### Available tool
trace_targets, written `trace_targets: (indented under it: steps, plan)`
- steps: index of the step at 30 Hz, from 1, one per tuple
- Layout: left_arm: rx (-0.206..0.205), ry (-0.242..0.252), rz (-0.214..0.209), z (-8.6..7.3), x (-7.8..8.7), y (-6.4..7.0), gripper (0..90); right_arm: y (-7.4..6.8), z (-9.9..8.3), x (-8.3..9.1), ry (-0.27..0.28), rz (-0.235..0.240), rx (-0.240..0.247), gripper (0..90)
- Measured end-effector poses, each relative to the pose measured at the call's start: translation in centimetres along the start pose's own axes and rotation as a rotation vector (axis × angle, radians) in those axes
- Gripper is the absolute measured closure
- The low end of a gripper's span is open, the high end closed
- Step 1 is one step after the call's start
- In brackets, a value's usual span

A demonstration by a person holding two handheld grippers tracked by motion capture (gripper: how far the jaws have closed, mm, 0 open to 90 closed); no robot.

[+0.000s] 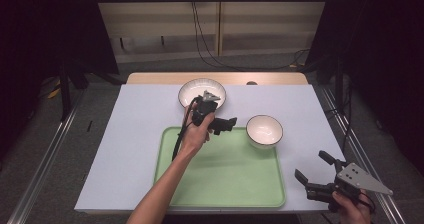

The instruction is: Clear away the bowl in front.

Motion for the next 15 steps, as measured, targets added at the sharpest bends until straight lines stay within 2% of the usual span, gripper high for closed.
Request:
trace_targets:
  steps: [2, 6, 9, 13, 15]
  plan:
    - [-0.001, 0.003, 0.037, -0.2, 0.7, -0.3, 2.3, 0.0, 0.0, 0.0, 0.000, 0.004, 0.001, 2.6]
    - [-0.014, 0.001, 0.055, -0.5, 2.1, -0.6, 2.8, 0.0, 0.0, 0.0, -0.003, -0.001, -0.002, 2.6]
    - [0.000, 0.014, 0.048, -0.5, 3.3, -0.7, 2.7, 0.0, 0.0, 0.0, -0.001, 0.004, 0.001, 2.6]
    - [-0.019, 0.011, 0.076, -1.3, 4.9, -0.6, 3.0, -0.1, 0.0, 0.0, -0.003, 0.000, -0.001, 2.6]
    - [-0.026, 0.029, 0.086, -1.5, 5.9, -0.6, 2.2, 0.0, 0.0, 0.0, -0.002, -0.001, 0.002, 2.6]
Point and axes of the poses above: each handheld gripper's, and its own axes: x roughly backward along the jaws, z roughly out of its top, y roughly to its right, the point moved 10 cm from there along -x, roughly forward along the jaws, and after that the axes turned 15 degrees about y, right-handed, at the moved point
